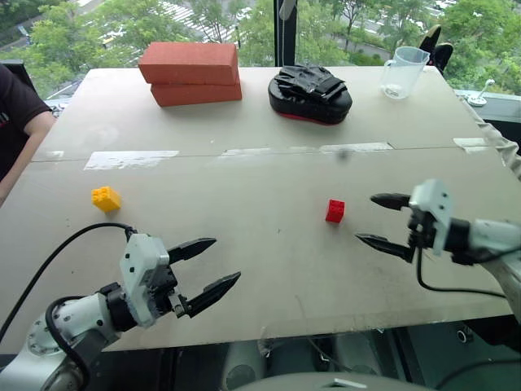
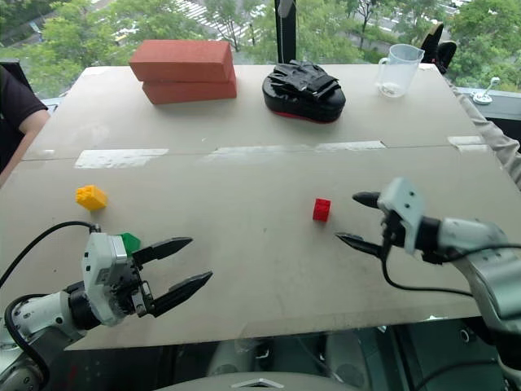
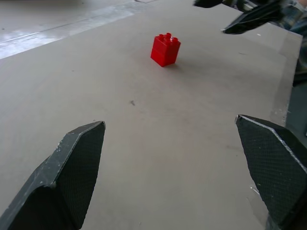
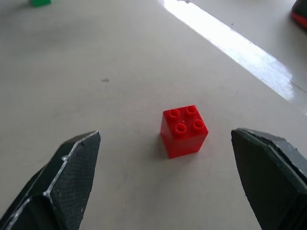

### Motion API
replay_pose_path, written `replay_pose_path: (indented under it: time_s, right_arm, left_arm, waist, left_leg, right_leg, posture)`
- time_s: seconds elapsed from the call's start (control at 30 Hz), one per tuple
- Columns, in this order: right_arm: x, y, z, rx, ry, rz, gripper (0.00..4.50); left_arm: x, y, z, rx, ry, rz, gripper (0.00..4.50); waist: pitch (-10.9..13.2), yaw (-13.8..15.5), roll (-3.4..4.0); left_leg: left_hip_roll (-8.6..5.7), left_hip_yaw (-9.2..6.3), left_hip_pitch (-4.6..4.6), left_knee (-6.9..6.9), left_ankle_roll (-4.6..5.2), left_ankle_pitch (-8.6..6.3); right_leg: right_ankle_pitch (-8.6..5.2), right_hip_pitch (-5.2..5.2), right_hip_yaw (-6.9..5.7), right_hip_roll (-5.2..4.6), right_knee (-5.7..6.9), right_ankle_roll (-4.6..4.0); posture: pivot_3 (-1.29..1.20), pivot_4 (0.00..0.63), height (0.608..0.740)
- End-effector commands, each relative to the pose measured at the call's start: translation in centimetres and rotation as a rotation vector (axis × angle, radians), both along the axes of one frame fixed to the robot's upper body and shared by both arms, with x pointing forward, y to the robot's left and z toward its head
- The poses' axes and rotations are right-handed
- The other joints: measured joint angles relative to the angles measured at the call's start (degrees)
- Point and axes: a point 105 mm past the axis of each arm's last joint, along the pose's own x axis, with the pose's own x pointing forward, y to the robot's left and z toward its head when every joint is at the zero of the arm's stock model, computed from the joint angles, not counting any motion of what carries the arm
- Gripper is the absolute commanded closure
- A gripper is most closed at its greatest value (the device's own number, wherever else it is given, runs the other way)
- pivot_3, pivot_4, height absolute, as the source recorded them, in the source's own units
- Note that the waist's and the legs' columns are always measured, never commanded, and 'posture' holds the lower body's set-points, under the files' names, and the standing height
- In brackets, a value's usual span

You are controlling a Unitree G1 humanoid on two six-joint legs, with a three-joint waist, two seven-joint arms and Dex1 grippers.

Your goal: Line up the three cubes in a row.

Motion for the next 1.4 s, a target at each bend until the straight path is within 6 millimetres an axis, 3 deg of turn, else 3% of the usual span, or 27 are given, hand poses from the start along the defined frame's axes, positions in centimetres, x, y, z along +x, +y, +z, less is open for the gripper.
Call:
replay_pose_path:
  time_s: [0.03, 0.2, 0.47, 0.57, 0.73, 0.77, 0.93, 1.1, 1.4]
  right_arm:
    - [1.7, 1.4, -0.4, -0.024, 0.027, 0.062, 0.0]
    - [4.1, 2.5, -1.2, -0.108, 0.031, 0.127, 0.0]
    - [4.9, 3.3, -1.9, -0.133, 0.08, 0.189, 0.0]
    - [5.1, 3.3, -2.4, -0.15, 0.113, 0.192, 0.83]
    - [5.5, 3.4, -2.7, -0.153, 0.1, 0.207, 3.09]
    - [5.5, 3.6, -2.5, -0.146, 0.089, 0.222, 3.19]
    - [4.6, 5.8, -1.4, -0.115, 0.07, 0.342, 3.19]
    - [5.1, 8.2, -2.1, -0.163, 0.051, 0.44, 3.19]
    - [6.8, 8.7, -2.0, -0.222, 0.027, 0.489, 3.19]
  left_arm:
    - [-0.6, -0.9, 0.7, 0.022, -0.025, -0.078, 0.05]
    - [-0.9, -0.9, 0.9, 0.025, -0.031, -0.077, 0.05]
    - [-1.9, -1.1, 1.0, 0.039, -0.04, -0.074, 0.05]
    - [-2.1, -1.1, 1.0, 0.047, -0.042, -0.068, 0.0]
    - [-2.3, -1.1, 1.0, 0.048, -0.042, -0.055, 0.0]
    - [-2.3, -1.0, 1.0, 0.047, -0.041, -0.05, 0.0]
    - [-2.4, -0.8, 0.9, 0.049, -0.04, -0.037, 0.0]
    - [-2.3, -0.8, 0.9, 0.049, -0.044, -0.03, 0.0]
    - [-2.7, -0.3, 0.7, 0.065, -0.042, 0.006, 0.0]
  waist:
    - [0.0, 0.2, 0.0]
    - [0.0, 0.0, 0.04]
    - [0.0, 0.0, 0.04]
    - [0.0, -0.1, 0.05]
    - [0.0, -0.1, 0.05]
    - [0.0, -0.1, 0.05]
    - [0.0, -0.1, 0.05]
    - [0.0, -0.7, 0.05]
    - [0.0, -1.4, 0.05]
  left_leg:
    - [0.0, -0.05, -0.04, -0.04, 0.0, 0.0]
    - [0.0, 0.1, -0.03, -0.02, -0.02, 0.0]
    - [0.04, 0.14, 0.02, 0.02, -0.03, 0.01]
    - [0.05, 0.13, 0.05, 0.05, -0.03, 0.01]
    - [0.06, 0.15, 0.09, 0.09, -0.04, 0.01]
    - [0.06, 0.17, 0.1, 0.09, -0.04, 0.01]
    - [0.07, 0.24, 0.09, 0.09, -0.04, 0.01]
    - [0.08, 0.32, 0.15, 0.1, -0.05, 0.02]
    - [0.07, 0.42, 0.11, 0.13, -0.08, 0.04]
  right_leg:
    - [0.02, 0.01, -0.02, 0.04, 0.01, -0.06]
    - [0.03, 0.05, 0.13, 0.14, -0.01, -0.04]
    - [0.03, 0.05, 0.14, 0.16, 0.07, 0.0]
    - [0.01, 0.03, 0.14, 0.16, 0.19, 0.02]
    - [-0.01, -0.02, 0.2, 0.18, 0.33, 0.03]
    - [-0.01, -0.02, 0.22, 0.19, 0.34, 0.03]
    - [0.03, -0.08, 0.29, 0.19, 0.37, -0.04]
    - [0.0, -0.15, 0.39, 0.24, 0.49, 0.0]
    - [0.04, -0.22, 0.52, 0.22, 0.54, -0.06]
  posture:
    - [0.0, 0.15, 0.74]
    - [0.0, 0.15, 0.74]
    - [0.0, 0.15, 0.74]
    - [0.0, 0.15, 0.74]
    - [0.0, 0.15, 0.74]
    - [0.0, 0.15, 0.74]
    - [0.0, 0.15, 0.74]
    - [0.0, 0.15, 0.74]
    - [0.0, 0.15, 0.74]
